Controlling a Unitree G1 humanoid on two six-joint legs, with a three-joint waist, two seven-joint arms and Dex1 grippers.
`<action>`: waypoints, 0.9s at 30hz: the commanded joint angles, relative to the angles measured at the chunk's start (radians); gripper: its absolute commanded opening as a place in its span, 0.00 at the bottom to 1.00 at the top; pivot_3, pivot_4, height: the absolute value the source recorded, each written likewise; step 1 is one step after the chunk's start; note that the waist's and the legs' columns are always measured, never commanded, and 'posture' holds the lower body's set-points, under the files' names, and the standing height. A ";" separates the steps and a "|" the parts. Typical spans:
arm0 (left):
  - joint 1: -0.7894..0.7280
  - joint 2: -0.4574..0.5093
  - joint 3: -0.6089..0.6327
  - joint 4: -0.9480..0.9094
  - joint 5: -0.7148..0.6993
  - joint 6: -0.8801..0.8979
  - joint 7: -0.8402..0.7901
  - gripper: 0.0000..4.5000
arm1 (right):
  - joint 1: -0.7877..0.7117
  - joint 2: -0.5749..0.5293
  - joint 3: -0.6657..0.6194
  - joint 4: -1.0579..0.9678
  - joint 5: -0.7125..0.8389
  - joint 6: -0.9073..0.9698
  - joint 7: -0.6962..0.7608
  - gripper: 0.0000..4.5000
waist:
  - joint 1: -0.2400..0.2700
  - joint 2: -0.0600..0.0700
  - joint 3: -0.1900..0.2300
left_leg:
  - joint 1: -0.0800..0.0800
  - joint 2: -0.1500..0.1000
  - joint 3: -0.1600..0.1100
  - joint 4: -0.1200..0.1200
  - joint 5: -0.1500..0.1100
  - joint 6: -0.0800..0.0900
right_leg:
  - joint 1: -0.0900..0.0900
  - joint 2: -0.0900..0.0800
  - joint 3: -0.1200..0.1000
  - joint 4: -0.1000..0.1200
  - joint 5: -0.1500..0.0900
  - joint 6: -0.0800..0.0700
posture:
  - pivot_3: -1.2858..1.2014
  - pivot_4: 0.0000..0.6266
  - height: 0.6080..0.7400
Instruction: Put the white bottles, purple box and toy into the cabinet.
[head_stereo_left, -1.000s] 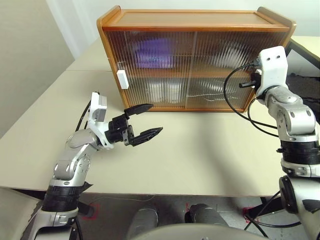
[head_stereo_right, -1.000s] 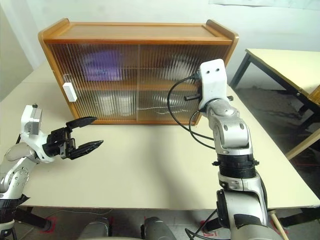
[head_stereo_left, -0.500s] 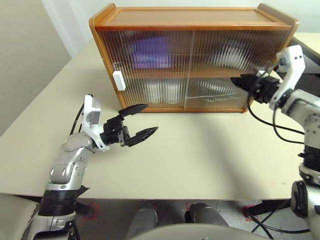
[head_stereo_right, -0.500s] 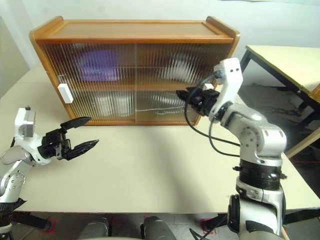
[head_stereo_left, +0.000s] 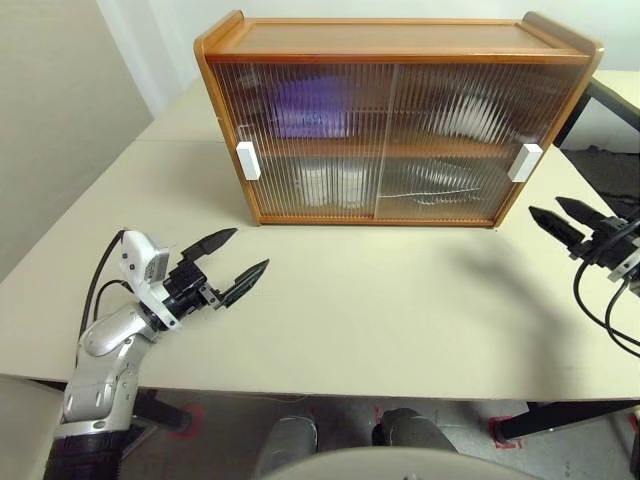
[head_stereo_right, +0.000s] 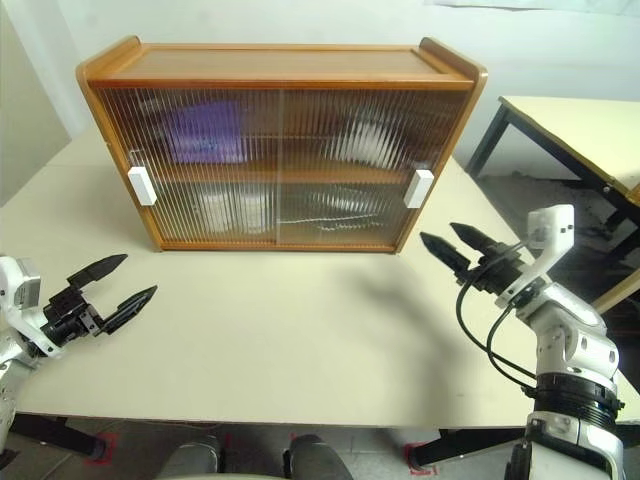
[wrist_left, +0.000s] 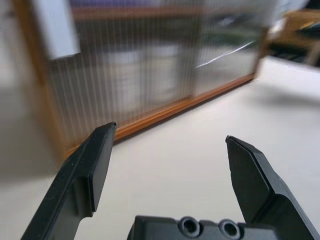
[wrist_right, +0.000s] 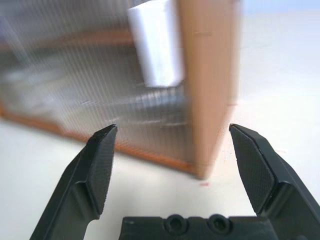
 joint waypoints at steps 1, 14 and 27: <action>-0.013 -0.002 0.041 0.049 0.102 0.045 0.178 1.00 | -0.019 -0.017 -0.004 0.158 -0.044 -0.129 0.012 1.00 | 0.003 -0.002 0.003 | 0.003 0.000 0.000 0.000 0.000 0.000 | 0.003 0.000 0.000 0.000 0.000 0.000 | 0.54 0.02 1.00; -0.039 -0.057 0.117 0.036 0.151 0.051 0.432 1.00 | -0.103 -0.116 0.006 0.542 -0.153 -0.373 -0.059 1.00 | 0.015 -0.011 0.016 | 0.008 0.000 -0.001 -0.002 -0.005 -0.006 | 0.008 -0.008 0.002 -0.001 -0.001 -0.015 | 0.54 0.06 1.00; -0.039 -0.055 0.107 0.048 0.149 0.043 0.437 1.00 | -0.096 -0.127 0.012 0.566 -0.170 -0.399 -0.051 1.00 | 0.016 -0.022 0.033 | 0.011 -0.001 0.000 -0.001 -0.006 -0.006 | 0.013 -0.003 0.005 -0.002 -0.003 -0.009 | 0.53 0.09 1.00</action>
